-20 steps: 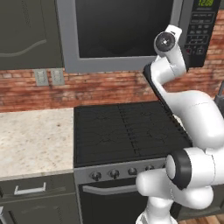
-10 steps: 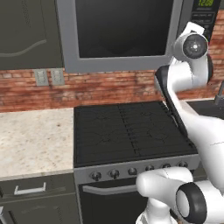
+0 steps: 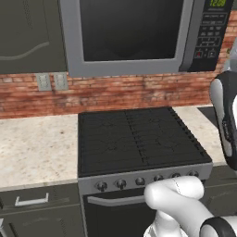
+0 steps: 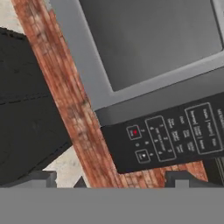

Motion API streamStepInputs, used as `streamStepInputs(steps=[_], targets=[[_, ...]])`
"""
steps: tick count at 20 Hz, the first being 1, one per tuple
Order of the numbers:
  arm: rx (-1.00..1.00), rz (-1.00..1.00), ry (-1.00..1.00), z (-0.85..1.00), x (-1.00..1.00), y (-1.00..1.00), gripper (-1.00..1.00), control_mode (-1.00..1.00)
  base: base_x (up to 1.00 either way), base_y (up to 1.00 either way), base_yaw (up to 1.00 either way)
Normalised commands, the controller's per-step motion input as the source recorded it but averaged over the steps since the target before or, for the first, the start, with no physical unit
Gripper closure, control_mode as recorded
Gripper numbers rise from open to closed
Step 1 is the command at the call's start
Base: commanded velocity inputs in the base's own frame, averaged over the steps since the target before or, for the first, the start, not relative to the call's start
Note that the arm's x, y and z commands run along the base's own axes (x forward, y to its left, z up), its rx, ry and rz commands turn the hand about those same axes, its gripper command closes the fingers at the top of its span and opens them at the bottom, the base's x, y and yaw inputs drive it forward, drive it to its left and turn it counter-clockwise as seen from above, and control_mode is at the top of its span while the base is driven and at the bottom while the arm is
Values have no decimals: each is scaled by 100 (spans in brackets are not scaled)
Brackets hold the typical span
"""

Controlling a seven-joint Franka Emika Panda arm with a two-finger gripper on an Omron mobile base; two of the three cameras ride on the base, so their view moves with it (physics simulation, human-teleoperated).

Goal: Pick the avocado from the sink and place it in the bowl. Then pick the bowl and place it in the microwave. Then close the microwave door and press the start button.

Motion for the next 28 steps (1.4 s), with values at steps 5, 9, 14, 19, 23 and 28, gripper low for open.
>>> streamStepInputs(steps=[5, 9, 14, 19, 23, 28], targets=[[-1, 24, 0, -26, -21, -95, -100, -100, 0, 0, 0], [-4, 31, 0, -30, 39, -50, -100, -100, 0, 0, 0], [-10, 13, -7, -5, 60, 3, -100, -100, 0, 0, 0], [-11, 0, -9, 0, 53, 9, 100, -100, 0, 0, 0], [-7, 0, -8, -1, 26, -1, 100, -100, 0, 0, 0], [-2, -1, -8, -2, 31, -14, 100, -100, 0, 0, 0]])
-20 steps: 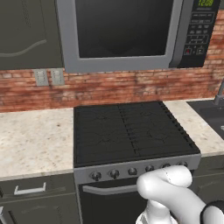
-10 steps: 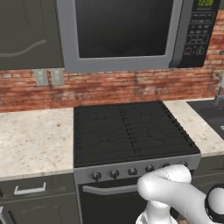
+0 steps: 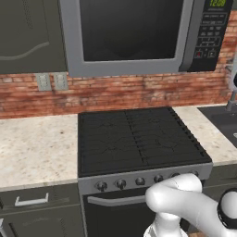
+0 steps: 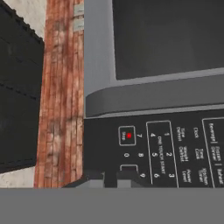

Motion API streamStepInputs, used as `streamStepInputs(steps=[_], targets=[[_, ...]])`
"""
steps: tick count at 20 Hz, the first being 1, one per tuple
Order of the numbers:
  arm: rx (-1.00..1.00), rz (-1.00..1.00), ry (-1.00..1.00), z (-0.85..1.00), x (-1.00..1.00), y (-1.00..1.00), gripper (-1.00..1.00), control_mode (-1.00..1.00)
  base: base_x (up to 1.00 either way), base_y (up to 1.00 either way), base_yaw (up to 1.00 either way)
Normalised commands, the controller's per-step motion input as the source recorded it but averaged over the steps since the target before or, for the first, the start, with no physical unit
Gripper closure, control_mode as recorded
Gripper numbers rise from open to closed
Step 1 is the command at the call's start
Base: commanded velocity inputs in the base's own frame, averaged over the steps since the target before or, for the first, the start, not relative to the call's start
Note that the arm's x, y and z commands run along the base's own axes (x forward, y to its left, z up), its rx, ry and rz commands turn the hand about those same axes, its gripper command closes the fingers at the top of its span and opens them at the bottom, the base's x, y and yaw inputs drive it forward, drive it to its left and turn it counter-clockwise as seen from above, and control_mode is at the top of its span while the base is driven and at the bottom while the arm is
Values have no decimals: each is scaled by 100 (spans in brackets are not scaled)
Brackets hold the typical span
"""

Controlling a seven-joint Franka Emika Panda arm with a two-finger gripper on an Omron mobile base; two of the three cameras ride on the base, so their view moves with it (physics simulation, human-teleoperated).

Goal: Pick the avocado from the sink and place it in the bowl. Then pick the bowl and place it in the microwave. Then close the microwave door and press the start button.

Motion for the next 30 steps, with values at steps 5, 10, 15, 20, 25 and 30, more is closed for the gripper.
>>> streamStepInputs(steps=[5, 10, 15, 20, 25, 30], targets=[[-2, 0, -12, -2, 41, -1, 100, -100, 0, 0, 0], [0, 0, -7, 0, 42, -1, 100, -100, 0, 0, 0], [0, 0, -6, 0, 27, -18, 100, -100, 0, 0, 0], [0, 0, -3, 0, 23, -22, 100, -100, 0, 0, 0], [0, 0, 0, 0, 48, -3, 100, -100, 0, 0, 0], [0, 0, 0, 0, 40, -2, 100, -100, 0, 0, 0]])
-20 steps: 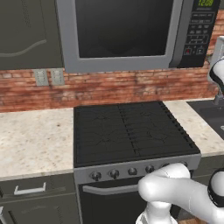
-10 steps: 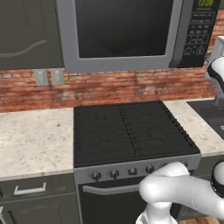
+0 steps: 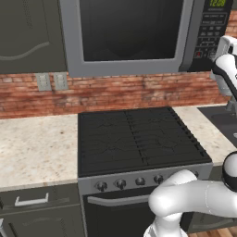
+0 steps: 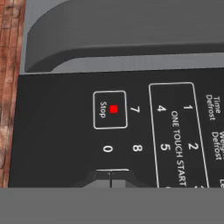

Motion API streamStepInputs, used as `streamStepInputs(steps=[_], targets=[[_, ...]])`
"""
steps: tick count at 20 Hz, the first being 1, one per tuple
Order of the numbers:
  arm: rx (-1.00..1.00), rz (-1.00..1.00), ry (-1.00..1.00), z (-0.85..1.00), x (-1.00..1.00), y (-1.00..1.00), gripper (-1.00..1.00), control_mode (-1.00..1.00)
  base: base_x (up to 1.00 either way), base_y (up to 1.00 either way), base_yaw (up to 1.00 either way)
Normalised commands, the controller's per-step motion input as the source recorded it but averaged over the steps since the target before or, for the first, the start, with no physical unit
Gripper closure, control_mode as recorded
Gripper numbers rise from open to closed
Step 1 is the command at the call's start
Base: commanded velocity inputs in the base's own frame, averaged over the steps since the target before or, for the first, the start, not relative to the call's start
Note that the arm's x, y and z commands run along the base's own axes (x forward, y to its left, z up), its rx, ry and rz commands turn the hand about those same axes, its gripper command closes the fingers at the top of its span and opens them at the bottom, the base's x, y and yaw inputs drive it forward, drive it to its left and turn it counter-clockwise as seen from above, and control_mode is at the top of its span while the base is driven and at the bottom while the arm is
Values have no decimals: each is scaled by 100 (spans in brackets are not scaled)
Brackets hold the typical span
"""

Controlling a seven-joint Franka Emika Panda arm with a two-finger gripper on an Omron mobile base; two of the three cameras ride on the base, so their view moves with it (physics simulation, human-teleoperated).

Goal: Pick the avocado from the sink and place it in the bowl. Then pick the bowl and place it in the microwave. Then close the microwave door and press the start button.

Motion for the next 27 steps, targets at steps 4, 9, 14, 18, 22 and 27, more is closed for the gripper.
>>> streamStepInputs(steps=[4, 9, 14, 18, 22, 27], targets=[[0, 0, 0, 0, 7, -15, 100, -100, 0, 0, 0], [0, 0, 0, 0, 7, -23, 100, -100, 0, 0, 0], [0, 0, 0, 0, 29, -3, 100, -100, 0, 0, 0], [0, 0, 0, -1, 32, 0, 100, -100, 0, 0, 0], [0, 0, 0, -9, 31, 0, 100, -100, 0, 0, 0], [0, 0, 0, -7, 31, 0, 100, -100, 0, 0, 0]])
